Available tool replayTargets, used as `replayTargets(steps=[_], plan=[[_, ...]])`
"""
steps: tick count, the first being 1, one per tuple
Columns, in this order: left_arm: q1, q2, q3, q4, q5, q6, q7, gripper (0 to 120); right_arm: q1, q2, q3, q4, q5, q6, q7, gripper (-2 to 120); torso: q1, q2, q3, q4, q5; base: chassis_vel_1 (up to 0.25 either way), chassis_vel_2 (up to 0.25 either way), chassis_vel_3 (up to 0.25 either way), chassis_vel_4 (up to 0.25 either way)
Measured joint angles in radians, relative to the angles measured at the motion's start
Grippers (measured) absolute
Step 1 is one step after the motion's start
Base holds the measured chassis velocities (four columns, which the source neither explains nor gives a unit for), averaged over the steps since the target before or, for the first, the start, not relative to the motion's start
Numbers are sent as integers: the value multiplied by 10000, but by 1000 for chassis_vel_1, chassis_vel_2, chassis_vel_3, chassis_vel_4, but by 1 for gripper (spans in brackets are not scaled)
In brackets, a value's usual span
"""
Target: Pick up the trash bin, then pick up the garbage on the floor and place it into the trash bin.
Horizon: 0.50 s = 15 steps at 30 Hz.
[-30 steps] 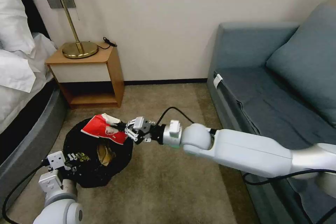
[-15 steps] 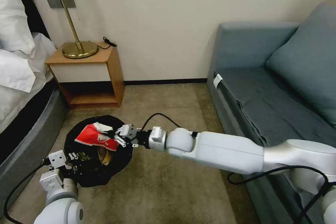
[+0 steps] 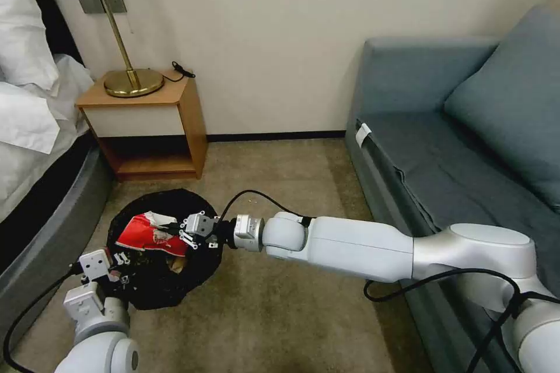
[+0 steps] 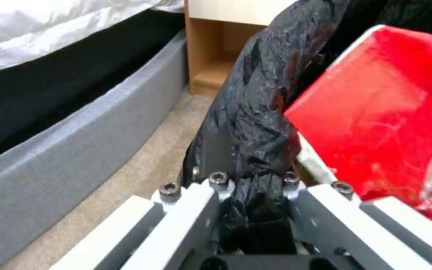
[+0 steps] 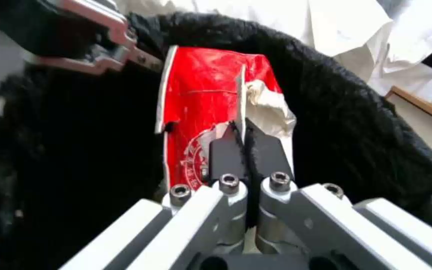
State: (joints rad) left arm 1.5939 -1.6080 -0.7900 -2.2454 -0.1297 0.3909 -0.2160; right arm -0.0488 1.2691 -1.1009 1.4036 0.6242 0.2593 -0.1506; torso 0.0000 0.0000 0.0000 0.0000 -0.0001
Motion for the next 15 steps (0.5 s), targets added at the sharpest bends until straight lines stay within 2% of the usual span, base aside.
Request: replayTargets(steps=[5, 8, 9, 12, 13, 15], plan=[[31, 1, 23, -20, 1, -17, 2, 3, 4, -12, -18, 111, -232, -94, 581, 2, 0, 0, 0, 1, 1, 0, 0, 0, 0], [34, 0, 21, -10, 2, -23, 1, 3, 6, -96, -28, 171, -319, -124, 732, 15, 0, 0, 0, 0, 1, 0, 0, 0, 0], [34, 0, 21, -10, 2, -23, 1, 3, 6, -96, -28, 171, -319, -124, 732, 15, 0, 0, 0, 0, 1, 0, 0, 0, 0], [33, 0, 22, 34, 2, -32, -1, 3, 7, -157, -32, 204, -381, -124, 794, 31, 0, 0, 0, 0, 1, 0, 0, 0, 0], [33, 0, 22, 34, 2, -32, -1, 3, 7, -157, -32, 204, -381, -124, 794, 31, 0, 0, 0, 0, 1, 0, 0, 0, 0], [30, 0, 29, 64, -4, -37, -6, 3, 6, -157, -33, 212, -385, -122, 836, 39, 0, 0, 0, 0, 1, 0, 0, 0, 0]])
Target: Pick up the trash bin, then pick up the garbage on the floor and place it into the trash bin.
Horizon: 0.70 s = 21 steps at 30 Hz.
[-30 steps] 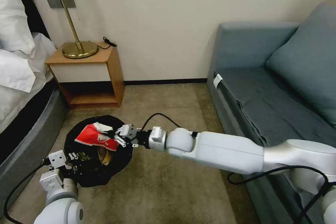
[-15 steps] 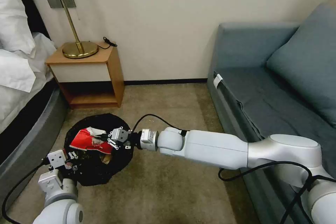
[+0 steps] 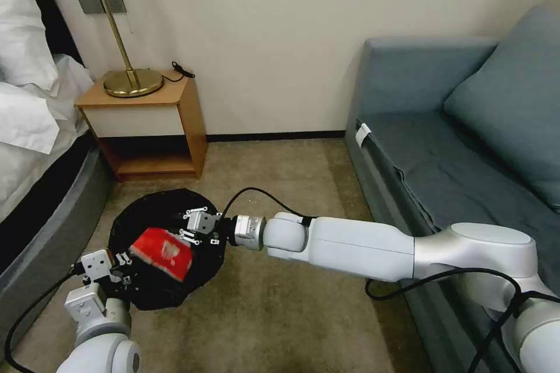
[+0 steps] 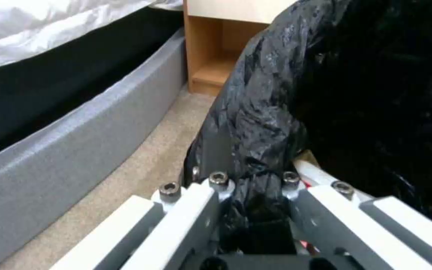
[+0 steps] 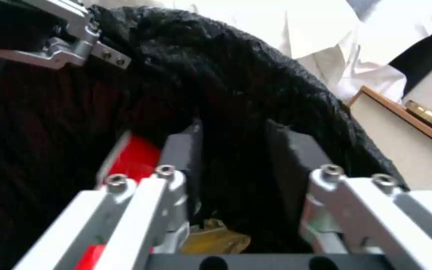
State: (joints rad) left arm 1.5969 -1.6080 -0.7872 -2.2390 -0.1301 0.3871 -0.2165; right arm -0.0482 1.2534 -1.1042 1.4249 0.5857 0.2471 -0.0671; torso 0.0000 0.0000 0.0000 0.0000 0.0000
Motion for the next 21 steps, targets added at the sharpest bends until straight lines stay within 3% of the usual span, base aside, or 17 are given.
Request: replayTargets(steps=[7, 15, 21], plan=[[-11, 0, -72, 52, -438, 139, -146, 3, 31, -102, 182, 119, -1, 7, 90, 63, 0, 0, 0, 1, 1, 0, 0, 0, 0], [-112, 0, -196, 50, -2470, 1192, -1046, 3, 43, -984, 712, 722, 34, -2, 213, 96, 0, 0, 0, 1, 2, 0, 0, 0, 0], [-252, 0, -312, 114, -3547, 1716, -1591, 3, -88, -1659, 1058, 1065, 34, -20, 328, 100, 0, 0, 0, -1, 3, 0, 0, 0, 0]])
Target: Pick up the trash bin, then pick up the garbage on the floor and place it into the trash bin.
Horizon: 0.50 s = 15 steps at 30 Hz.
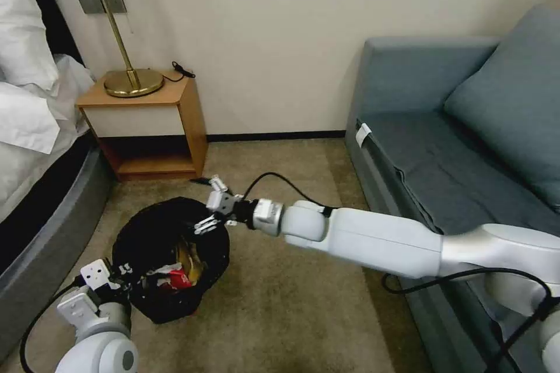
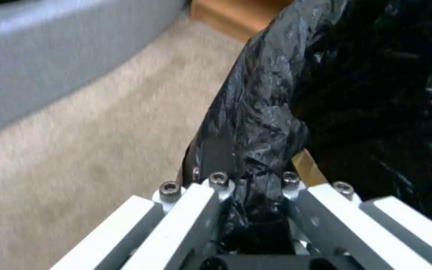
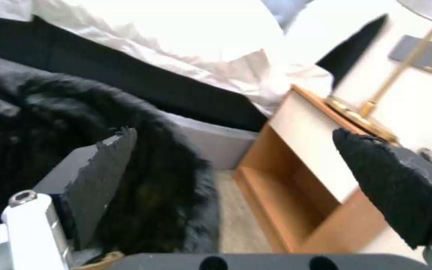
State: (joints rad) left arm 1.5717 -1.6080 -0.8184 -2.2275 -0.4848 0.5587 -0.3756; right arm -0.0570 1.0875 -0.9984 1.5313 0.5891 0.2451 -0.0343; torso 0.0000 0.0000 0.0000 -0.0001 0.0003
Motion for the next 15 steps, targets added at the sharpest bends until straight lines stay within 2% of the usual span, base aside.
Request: replayTargets(steps=[4, 11, 15], plan=[[-189, 0, -177, 362, -899, 409, -335, 3, -218, -615, 484, 510, 0, -73, 47, 100, 0, -1, 0, 1, 0, 0, 0, 0, 0], [-313, 0, -277, 773, -1327, 549, -426, 3, -383, -951, 779, 795, 1, -108, 52, 100, 0, 0, 0, 1, -3, 0, 0, 0, 0], [-501, -1, -407, 1408, -1749, 644, -573, 3, -659, -1491, 1207, 1186, -15, -119, 51, 100, 0, 0, 0, 4, -2, 0, 0, 0, 0]])
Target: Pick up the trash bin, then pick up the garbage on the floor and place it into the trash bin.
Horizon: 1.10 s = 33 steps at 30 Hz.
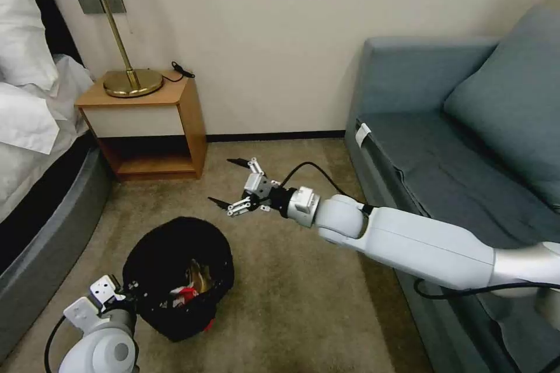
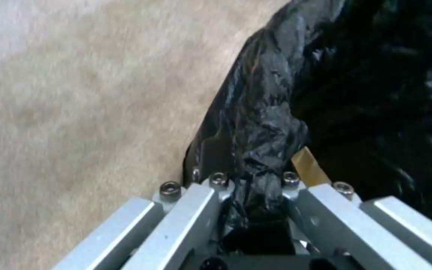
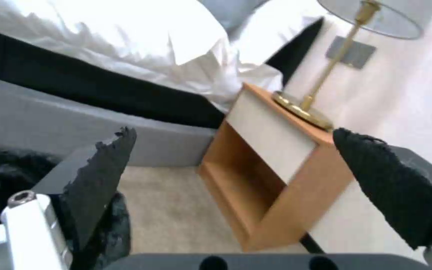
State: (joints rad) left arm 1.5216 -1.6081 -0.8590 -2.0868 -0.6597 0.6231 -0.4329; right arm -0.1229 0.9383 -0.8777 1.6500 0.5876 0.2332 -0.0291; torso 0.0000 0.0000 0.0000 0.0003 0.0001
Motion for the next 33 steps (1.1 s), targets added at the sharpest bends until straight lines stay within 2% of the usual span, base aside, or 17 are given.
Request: replayTargets(steps=[3, 9, 16, 18, 20, 23, 27, 28, 29, 30, 31, 32, 33], plan=[[-138, 0, -103, 397, -229, 81, -107, 3, -259, -413, 362, 284, -56, 2, -10, 100, 0, 0, 0, -3, -4, 0, 0, 0, 0], [-389, 7, -157, 848, -350, 84, -265, 2, -956, -988, 1093, 755, -151, 40, -41, 100, -1, 1, -3, -1, 13, 0, 0, 0, 0], [-477, 3, -177, 910, -135, -127, -145, 3, -1286, -1191, 1411, 832, -180, 84, -50, 100, 0, 1, -1, -1, -3, 0, 0, 0, 0], [-485, 0, -177, 906, 99, -273, 48, 12, -1401, -1217, 1515, 830, -198, 98, -55, 100, 0, 0, 0, -4, -9, 0, 0, 0, 0], [-484, -1, -176, 899, 211, -311, 120, 15, -1433, -1226, 1541, 830, -202, 101, -58, 100, 0, 0, 0, -4, -9, 0, 0, 0, 0], [-450, -4, -174, 882, 855, -691, 538, 30, -1522, -1267, 1624, 821, -213, 110, -69, 100, 1, -1, 0, -4, -9, 0, 0, 0, 0], [-389, -4, -186, 825, 1174, -924, 852, 38, -1587, -1282, 1709, 819, -211, 115, -69, 100, 0, 0, 0, -4, -8, 0, 0, 0, 0], [-352, -4, -204, 781, 1326, -1053, 1051, 43, -1643, -1289, 1770, 820, -206, 115, -70, 100, 1, 0, 0, -4, -7, 0, 0, 0, 0], [-233, -3, -347, 661, 2067, -1999, 2520, 58, -1909, -1333, 2038, 924, -90, 38, 144, 100, 1, -1, 0, -3, -3, 0, 0, 0, 0], [-173, -2, -411, 606, 2471, -2563, 3424, 65, -2033, -1365, 2173, 1040, 10, -57, 354, 100, 0, -1, 0, -3, 0, 0, 0, 0, 0], [-173, -2, -411, 606, 2471, -2563, 3424, 65, -2033, -1365, 2173, 1040, 10, -57, 354, 100, 0, -1, 0, -3, 0, 0, 0, 0, 0], [-105, -1, -455, 522, 2802, -3030, 4158, 70, -2227, -1415, 2402, 1215, 155, -228, 575, 100, 1, 0, 0, -3, -1, 0, 0, 0, 0], [-47, 0, -483, 439, 2997, -3340, 4629, 75, -2449, -1470, 2681, 1399, 297, -390, 749, 100, 1, 0, 0, -3, -1, 0, 0, 0, 0]])
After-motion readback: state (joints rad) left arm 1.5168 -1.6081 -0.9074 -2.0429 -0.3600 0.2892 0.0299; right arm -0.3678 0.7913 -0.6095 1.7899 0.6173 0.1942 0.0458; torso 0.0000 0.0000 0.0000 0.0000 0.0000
